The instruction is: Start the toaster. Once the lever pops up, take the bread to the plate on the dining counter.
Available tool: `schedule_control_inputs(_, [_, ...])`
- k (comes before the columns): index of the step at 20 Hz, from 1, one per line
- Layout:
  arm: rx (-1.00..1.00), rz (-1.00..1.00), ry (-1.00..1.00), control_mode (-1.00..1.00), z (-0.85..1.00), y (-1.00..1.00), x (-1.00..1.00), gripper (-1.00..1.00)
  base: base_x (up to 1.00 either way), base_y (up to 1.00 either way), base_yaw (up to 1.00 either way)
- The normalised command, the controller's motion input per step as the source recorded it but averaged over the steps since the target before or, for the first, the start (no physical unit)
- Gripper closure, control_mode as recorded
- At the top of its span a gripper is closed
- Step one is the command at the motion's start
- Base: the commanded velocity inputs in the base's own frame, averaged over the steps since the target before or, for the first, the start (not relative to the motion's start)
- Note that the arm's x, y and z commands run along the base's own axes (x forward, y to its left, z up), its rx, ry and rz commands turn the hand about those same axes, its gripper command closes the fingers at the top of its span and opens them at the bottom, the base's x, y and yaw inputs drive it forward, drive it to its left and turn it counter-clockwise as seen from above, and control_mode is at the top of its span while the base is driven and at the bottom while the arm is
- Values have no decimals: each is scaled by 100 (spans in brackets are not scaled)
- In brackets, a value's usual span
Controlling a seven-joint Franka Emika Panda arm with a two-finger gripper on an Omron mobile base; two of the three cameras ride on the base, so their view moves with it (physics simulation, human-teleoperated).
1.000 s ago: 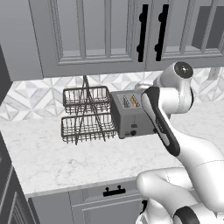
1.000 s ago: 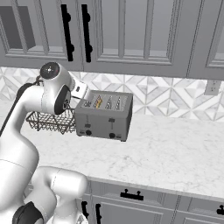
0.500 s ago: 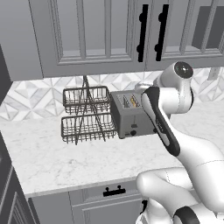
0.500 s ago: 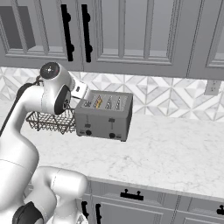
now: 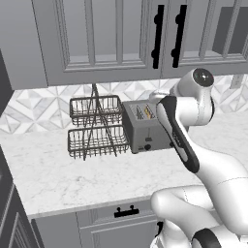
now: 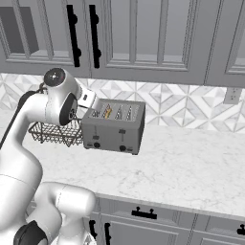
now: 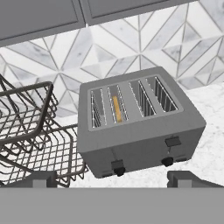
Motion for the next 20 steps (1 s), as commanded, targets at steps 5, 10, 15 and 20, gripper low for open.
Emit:
schedule_control_inputs(5, [0, 0, 0, -100, 0, 0, 0, -100, 0, 0, 0])
schedule_control_inputs(10, [0, 0, 0, -100, 0, 0, 0, -100, 0, 0, 0])
schedule_control_inputs(15, [0, 0, 0, -100, 0, 0, 0, -100, 0, 0, 0])
schedule_control_inputs(20, [0, 0, 0, -100, 0, 0, 0, -100, 0, 0, 0])
